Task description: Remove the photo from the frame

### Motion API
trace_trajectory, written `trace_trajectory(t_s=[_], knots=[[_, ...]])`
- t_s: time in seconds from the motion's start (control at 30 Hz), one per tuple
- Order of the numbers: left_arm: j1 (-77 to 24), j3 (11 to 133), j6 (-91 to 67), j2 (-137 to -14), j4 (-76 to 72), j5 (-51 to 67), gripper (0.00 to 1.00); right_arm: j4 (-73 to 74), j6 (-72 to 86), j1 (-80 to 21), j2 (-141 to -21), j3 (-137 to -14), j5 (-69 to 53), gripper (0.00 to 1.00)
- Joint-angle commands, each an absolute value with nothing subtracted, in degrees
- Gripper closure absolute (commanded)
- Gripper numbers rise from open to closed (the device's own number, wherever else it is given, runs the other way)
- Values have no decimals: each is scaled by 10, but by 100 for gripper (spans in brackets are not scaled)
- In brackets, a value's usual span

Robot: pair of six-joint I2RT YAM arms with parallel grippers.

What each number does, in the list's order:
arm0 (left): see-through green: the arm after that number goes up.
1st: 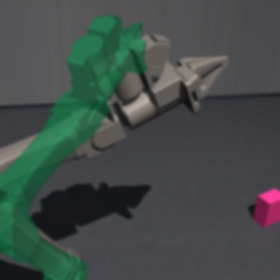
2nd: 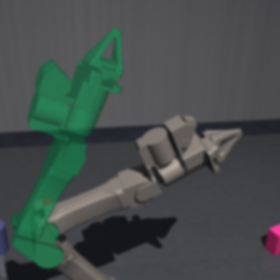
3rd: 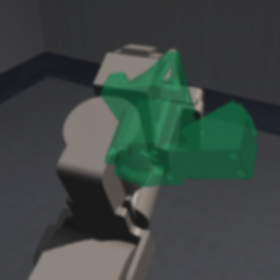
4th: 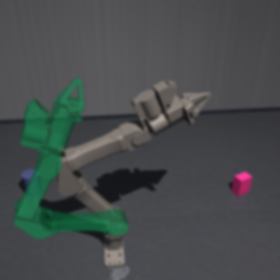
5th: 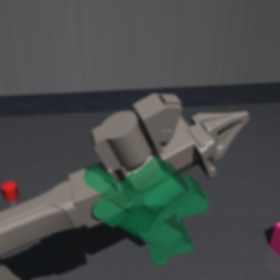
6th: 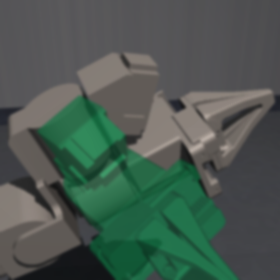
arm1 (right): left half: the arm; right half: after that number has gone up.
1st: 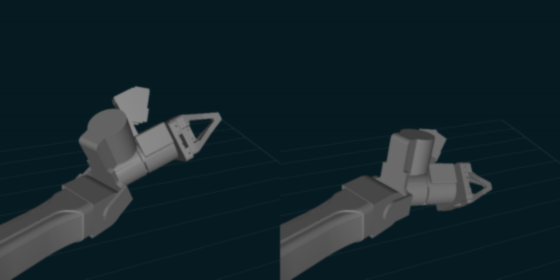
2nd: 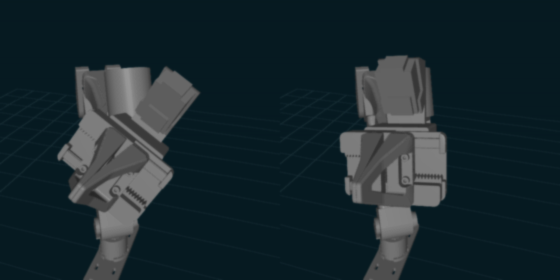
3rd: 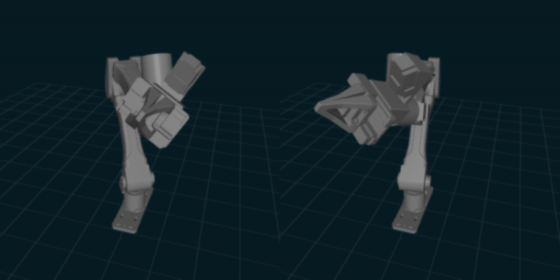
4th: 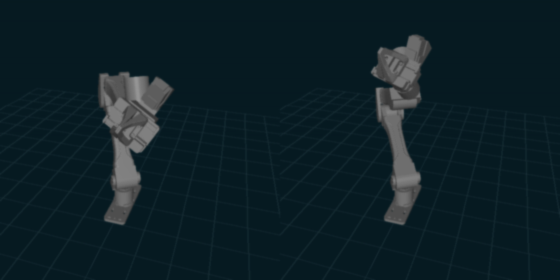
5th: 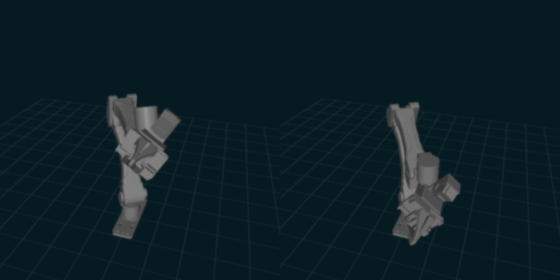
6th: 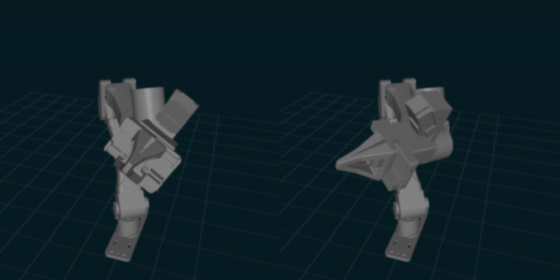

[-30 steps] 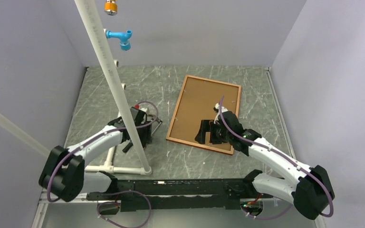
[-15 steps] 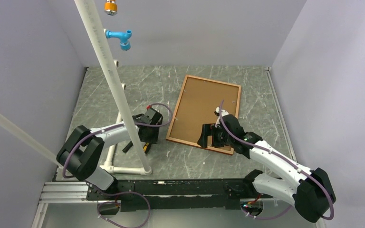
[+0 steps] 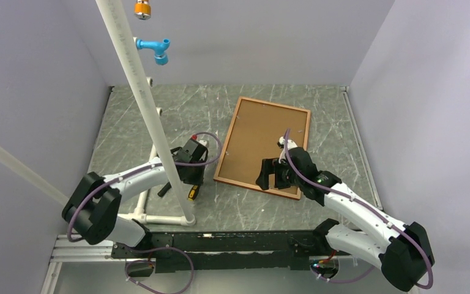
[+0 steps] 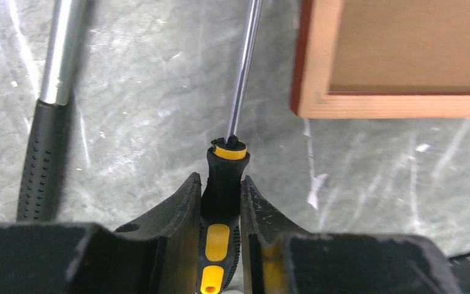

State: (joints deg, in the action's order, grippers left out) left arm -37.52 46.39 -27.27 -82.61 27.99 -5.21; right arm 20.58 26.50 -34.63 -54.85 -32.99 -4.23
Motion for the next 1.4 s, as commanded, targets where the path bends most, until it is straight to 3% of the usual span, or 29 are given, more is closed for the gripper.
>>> trace_trajectory(t_s=[0.0,0.27,0.53,0.77,0.9,1.1,1.37], knots=[[-378,469,-291,-775,255,10,100,213,244,-346,-556,-369,-79,0],[-374,463,-350,-683,197,23,100,143,227,-349,-622,-384,-184,0],[-331,408,-377,-652,62,147,100,119,320,-368,-704,-427,-185,0],[-329,342,-444,-682,-92,204,100,130,391,-417,-676,-406,-135,0],[-329,372,-424,-719,-61,240,100,155,388,-436,-693,-429,-122,0],[-331,375,-408,-675,-27,188,100,212,335,-445,-728,-507,-119,0],[-299,414,-469,-767,-149,286,100,-42,443,-458,-659,-385,-193,1]])
